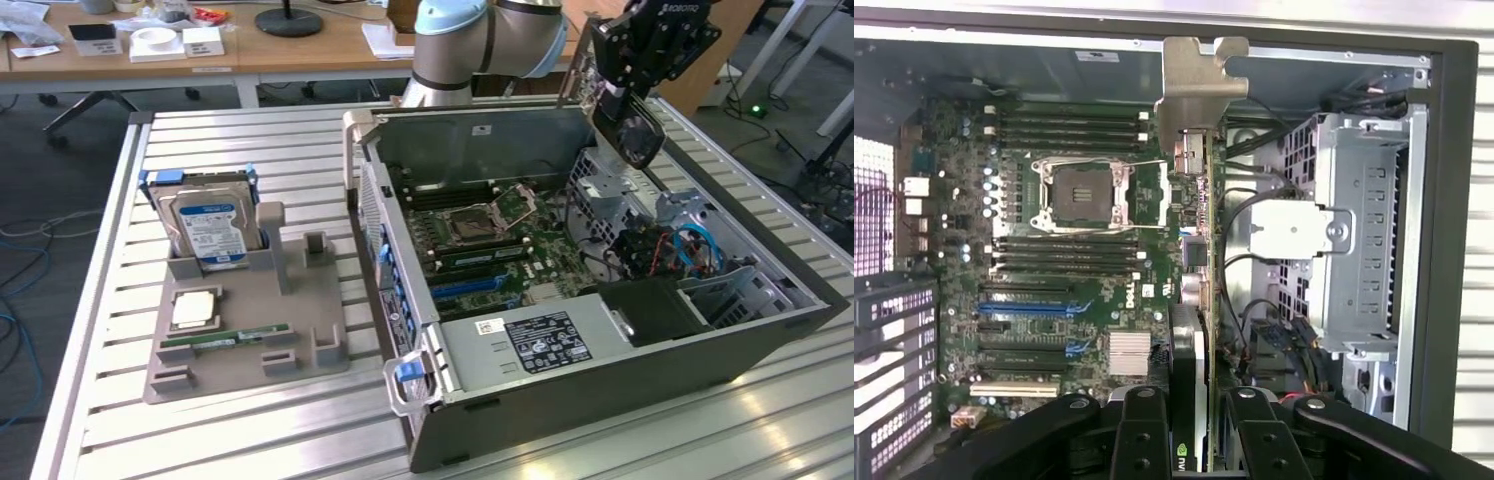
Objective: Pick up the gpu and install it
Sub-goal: 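Insert the gpu into the slot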
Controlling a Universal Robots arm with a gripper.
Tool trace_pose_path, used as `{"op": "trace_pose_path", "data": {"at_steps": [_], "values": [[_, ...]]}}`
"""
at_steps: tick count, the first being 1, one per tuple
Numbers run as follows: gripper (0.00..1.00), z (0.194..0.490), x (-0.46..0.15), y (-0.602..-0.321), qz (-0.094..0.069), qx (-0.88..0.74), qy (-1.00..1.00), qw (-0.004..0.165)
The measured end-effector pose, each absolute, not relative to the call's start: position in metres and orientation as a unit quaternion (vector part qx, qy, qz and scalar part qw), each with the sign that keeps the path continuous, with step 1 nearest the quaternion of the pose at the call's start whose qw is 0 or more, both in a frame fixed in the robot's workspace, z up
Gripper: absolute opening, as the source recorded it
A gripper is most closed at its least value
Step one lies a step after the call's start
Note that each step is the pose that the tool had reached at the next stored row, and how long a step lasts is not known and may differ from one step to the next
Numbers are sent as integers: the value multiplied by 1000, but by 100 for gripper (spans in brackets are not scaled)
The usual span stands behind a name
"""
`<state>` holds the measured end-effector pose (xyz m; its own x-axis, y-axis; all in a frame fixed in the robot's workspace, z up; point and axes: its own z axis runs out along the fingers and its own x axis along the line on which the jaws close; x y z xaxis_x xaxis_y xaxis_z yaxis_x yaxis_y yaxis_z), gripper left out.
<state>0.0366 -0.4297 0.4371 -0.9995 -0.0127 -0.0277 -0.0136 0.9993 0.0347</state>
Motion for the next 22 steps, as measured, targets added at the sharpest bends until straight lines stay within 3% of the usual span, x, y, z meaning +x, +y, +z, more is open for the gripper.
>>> {"op": "trace_pose_path", "data": {"at_steps": [22], "values": [[27,436,37,-430,18,-192,981,10]]}}
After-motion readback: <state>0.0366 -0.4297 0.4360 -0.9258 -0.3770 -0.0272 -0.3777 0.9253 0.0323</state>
